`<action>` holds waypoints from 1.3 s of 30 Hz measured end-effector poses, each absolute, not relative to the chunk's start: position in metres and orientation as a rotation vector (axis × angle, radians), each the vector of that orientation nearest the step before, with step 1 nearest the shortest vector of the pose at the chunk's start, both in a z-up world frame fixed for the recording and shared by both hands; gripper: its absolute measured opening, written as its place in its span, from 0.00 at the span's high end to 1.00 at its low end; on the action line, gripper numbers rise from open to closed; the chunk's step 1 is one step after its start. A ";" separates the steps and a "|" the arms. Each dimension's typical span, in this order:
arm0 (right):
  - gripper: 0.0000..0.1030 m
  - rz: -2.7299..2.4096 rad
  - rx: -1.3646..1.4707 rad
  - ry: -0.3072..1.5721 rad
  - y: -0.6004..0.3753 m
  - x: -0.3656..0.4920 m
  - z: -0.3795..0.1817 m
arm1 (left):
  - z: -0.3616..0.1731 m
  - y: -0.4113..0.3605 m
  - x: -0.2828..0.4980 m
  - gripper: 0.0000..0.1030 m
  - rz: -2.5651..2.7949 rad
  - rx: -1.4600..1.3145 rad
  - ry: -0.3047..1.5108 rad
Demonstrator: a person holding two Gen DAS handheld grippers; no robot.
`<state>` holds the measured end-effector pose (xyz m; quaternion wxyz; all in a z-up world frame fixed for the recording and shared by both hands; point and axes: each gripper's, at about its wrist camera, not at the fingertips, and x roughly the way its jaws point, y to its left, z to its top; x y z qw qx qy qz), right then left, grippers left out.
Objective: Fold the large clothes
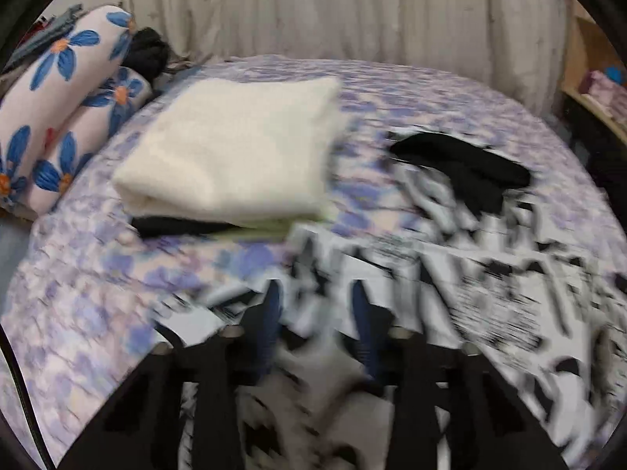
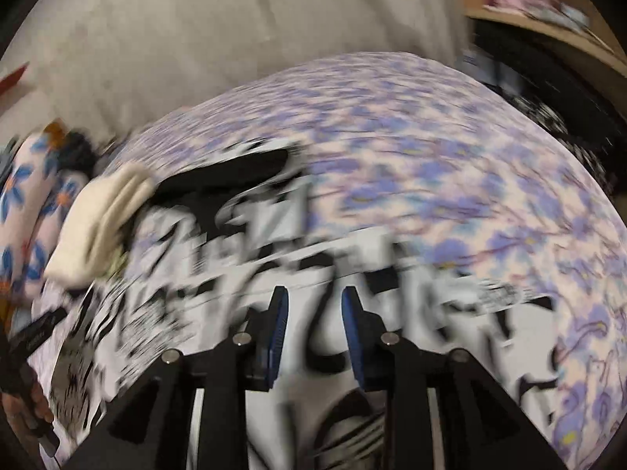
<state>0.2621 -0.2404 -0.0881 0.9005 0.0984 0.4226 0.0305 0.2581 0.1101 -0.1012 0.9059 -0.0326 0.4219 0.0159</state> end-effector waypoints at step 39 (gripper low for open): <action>0.91 -0.219 0.182 0.954 -0.355 0.233 -0.158 | -0.173 0.140 0.244 0.85 0.117 -0.062 0.994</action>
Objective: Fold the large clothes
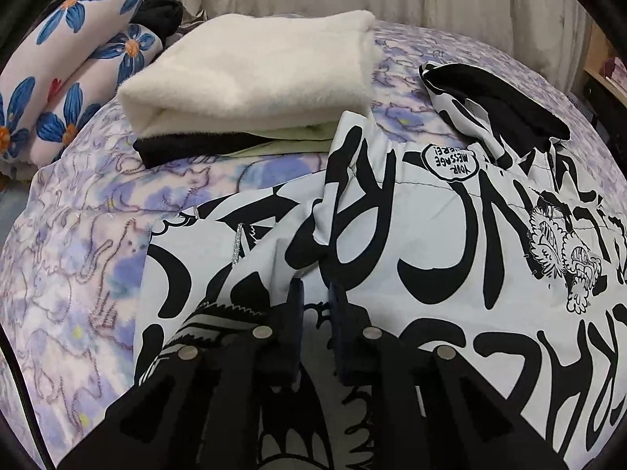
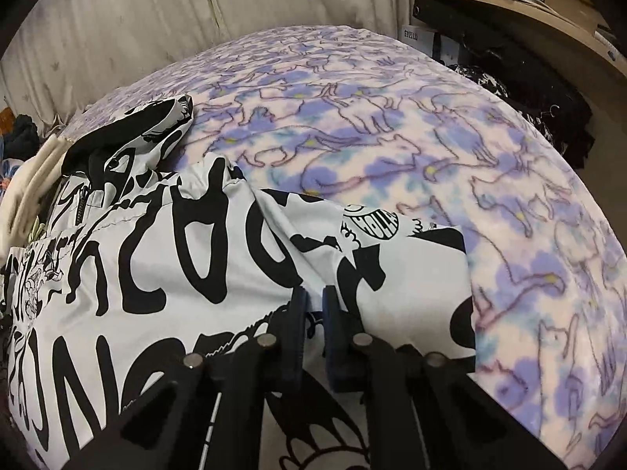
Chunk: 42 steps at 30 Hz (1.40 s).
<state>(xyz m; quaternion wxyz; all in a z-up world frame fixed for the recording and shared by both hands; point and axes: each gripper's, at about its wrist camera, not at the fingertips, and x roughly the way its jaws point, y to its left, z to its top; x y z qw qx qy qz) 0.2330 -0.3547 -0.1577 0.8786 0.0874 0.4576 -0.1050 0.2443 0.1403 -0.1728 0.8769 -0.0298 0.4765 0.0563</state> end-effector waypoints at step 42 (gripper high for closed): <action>0.65 -0.008 0.095 1.051 -0.248 0.118 -0.143 | -0.159 0.115 0.095 0.24 0.150 0.019 1.006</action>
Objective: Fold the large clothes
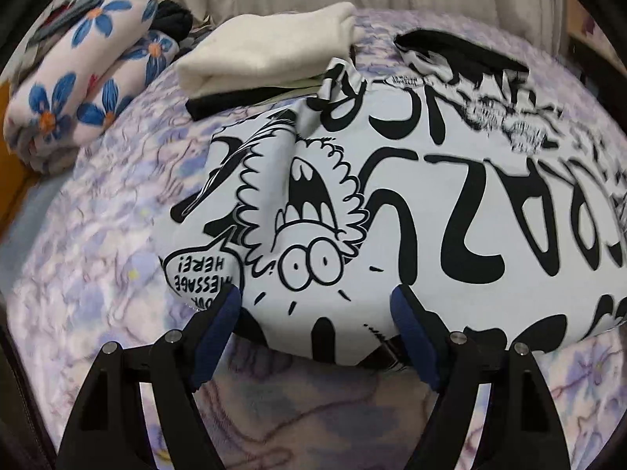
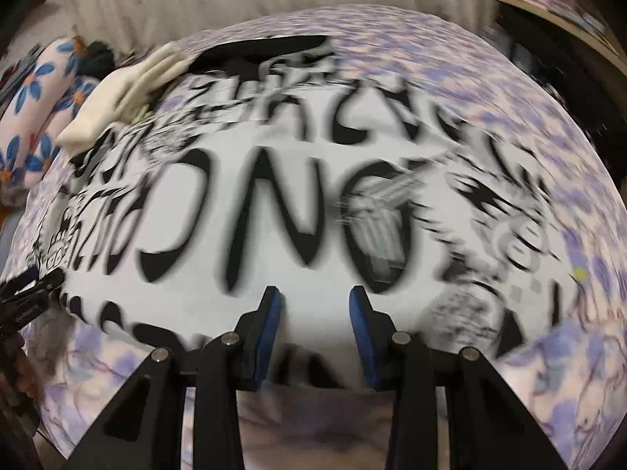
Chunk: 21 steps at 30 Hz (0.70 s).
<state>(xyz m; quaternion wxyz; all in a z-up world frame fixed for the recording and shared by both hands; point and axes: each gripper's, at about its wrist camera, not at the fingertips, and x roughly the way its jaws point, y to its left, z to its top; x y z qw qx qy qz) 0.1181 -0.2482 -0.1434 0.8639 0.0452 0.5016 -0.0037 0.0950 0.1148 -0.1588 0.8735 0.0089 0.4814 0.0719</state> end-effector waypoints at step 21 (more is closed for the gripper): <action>0.64 -0.174 0.140 1.052 -0.302 0.095 -0.147 | -0.164 0.133 0.083 0.23 0.194 -0.056 1.028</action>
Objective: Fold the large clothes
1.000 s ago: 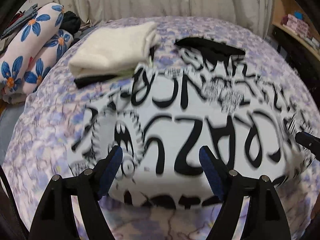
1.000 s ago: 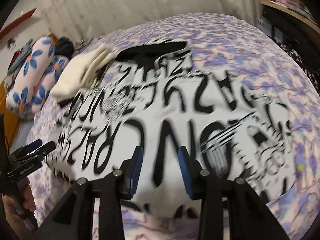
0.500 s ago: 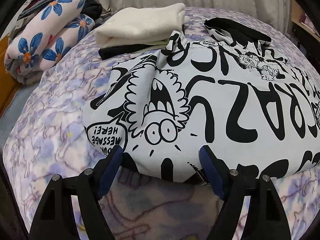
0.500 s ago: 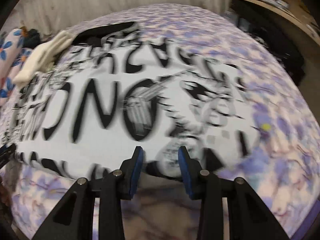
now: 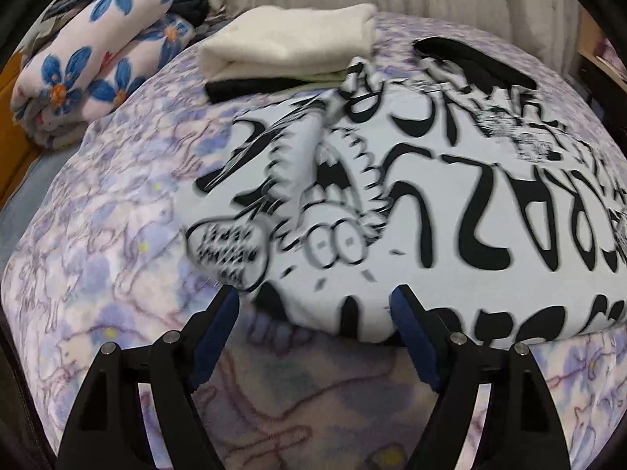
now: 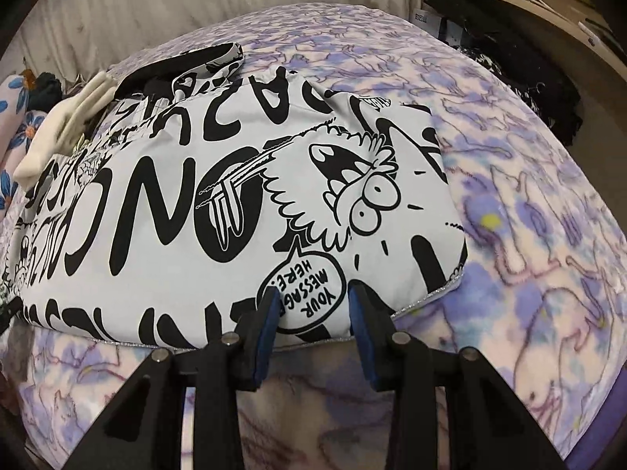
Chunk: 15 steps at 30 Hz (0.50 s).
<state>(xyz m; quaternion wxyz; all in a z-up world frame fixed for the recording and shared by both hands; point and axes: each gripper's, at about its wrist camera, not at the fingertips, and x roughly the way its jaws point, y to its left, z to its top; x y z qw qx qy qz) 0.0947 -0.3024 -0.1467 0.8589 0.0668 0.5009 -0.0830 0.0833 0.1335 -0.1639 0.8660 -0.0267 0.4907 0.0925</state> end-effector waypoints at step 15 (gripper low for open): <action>0.63 -0.183 0.137 1.131 -0.300 0.105 -0.144 | -0.148 0.141 0.088 0.23 0.222 -0.041 1.030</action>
